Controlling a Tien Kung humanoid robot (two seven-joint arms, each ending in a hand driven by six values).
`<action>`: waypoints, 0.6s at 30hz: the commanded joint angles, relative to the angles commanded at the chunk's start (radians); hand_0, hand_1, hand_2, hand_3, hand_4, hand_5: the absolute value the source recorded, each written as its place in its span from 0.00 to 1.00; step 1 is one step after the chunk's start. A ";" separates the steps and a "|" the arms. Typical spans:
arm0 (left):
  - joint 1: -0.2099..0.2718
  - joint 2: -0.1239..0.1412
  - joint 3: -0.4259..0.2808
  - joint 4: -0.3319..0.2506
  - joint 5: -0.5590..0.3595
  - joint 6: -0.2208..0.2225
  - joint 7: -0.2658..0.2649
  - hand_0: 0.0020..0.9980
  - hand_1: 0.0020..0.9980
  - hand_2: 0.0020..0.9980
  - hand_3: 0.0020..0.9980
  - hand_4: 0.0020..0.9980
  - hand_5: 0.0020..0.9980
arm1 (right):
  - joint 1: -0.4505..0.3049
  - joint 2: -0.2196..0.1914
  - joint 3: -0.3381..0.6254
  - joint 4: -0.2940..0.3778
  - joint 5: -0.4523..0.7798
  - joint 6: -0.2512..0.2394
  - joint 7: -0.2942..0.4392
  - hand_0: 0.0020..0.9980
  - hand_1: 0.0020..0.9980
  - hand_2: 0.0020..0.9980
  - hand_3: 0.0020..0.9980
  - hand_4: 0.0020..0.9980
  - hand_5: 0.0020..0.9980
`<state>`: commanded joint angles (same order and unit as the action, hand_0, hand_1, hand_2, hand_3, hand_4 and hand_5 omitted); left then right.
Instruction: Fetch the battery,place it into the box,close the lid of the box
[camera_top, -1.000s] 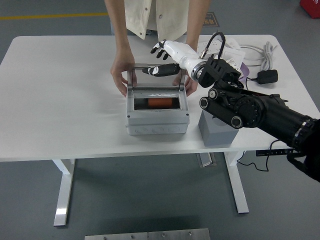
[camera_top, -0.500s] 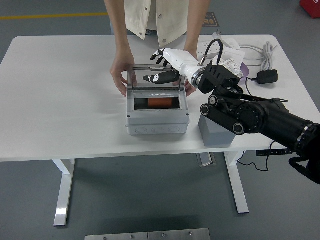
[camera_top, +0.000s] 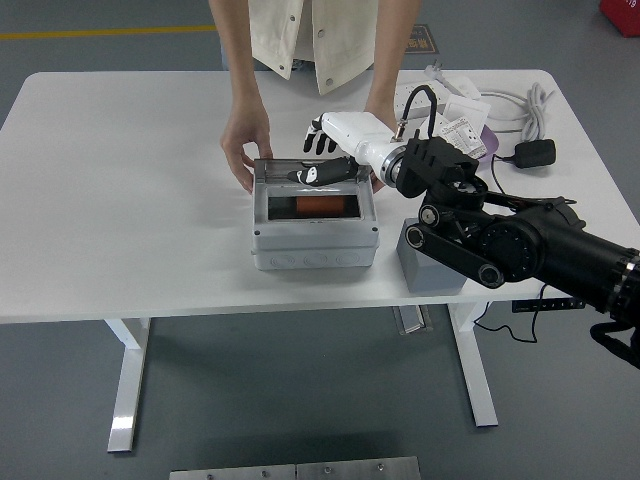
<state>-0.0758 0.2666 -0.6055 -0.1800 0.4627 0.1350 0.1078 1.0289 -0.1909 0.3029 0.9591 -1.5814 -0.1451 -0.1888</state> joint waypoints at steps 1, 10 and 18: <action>0.000 0.000 0.000 0.000 -0.001 0.000 0.000 0.58 0.58 0.55 0.57 0.53 0.00 | -0.003 -0.001 -0.002 0.005 -0.004 0.004 -0.003 0.40 0.43 0.45 0.48 0.87 0.61; 0.003 0.001 0.003 0.000 -0.007 0.001 -0.002 0.58 0.58 0.55 0.57 0.53 0.00 | -0.014 -0.020 0.018 0.088 -0.066 0.081 -0.057 0.39 0.42 0.44 0.47 0.86 0.60; 0.005 -0.001 -0.003 0.000 0.000 0.001 0.001 0.58 0.58 0.55 0.57 0.53 0.00 | -0.020 -0.038 0.049 0.161 -0.096 0.172 -0.114 0.39 0.43 0.44 0.49 0.85 0.62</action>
<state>-0.0708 0.2658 -0.6085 -0.1800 0.4631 0.1355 0.1085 1.0093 -0.2285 0.3520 1.1205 -1.6775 0.0264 -0.3032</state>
